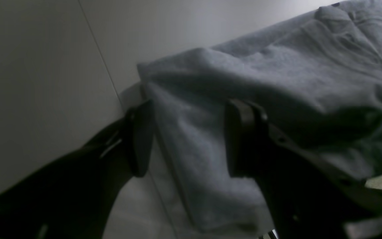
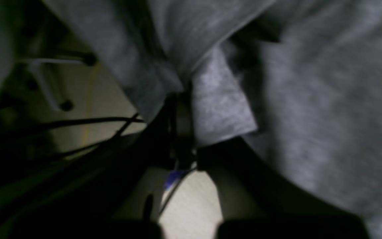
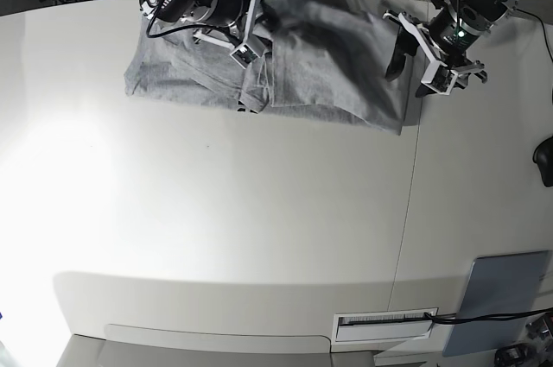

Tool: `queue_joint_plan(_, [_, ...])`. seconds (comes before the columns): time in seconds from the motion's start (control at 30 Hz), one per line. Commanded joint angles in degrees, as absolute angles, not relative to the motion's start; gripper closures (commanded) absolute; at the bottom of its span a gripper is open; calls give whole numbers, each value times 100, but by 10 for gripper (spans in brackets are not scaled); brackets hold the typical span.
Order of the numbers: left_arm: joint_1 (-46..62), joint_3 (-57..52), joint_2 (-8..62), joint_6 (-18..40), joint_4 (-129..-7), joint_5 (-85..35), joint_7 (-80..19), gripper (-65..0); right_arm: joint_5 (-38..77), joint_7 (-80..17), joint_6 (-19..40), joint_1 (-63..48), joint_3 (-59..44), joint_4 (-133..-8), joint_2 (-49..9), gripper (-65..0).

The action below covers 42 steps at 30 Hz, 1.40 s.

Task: Fold the T-shirt properly
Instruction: 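Lift the shirt edge with the right gripper and fold it over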

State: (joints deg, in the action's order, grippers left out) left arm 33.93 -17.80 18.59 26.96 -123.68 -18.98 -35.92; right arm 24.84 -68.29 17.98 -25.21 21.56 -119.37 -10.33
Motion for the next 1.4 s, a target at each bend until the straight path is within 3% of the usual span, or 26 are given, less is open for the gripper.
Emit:
queue_joint_plan(0.0, [3413,-1817,1905,2679,-12462,-1977,-3463,-319,2521,-6726,1841,-2508,2165,-12057,-1048,-18])
queue_joint_plan(0.13, [3413,-1817,1905,2679,-12462,-1977,-3463,-319,2526,-6661,1844,-2510,2165,-12070,-1048,-195])
queue_joint_plan(0.2, [3413,-1817,1905,2679,-12462,-1977,-3463,-319,2558,-6665,1841,-2510,2165,-12112,-1048,-229])
queue_joint_plan(0.43, [3413,-1817,1905,2679,-12462,-1977,-3465,-319,2849,-6816,1822,-2508,2163,-13023,-1044,-229])
queue_joint_plan(0.57, [3413,-1817,1905,2681,-12462,-1977,-3470,-319,1968,-6528,1188,-2375,2158,-13216,-1013,-229])
queue_joint_plan(0.73, [3415,-1817,1903,2679,-12462,-1979,-3470,-319,1806,-6318,906,-2034,1938,-13056,-987,-229])
queue_joint_plan(0.93, [3415,-1817,1903,2679,-12462,-1977,-3468,-319,2088,-6211,808,-1424,1350,-12193,-517,-229])
queue_joint_plan(1.37, [3413,-1817,1905,2679,-12462,-1975,-3470,-319,2202,-6547,661,-215,1542,-9983,213,-229])
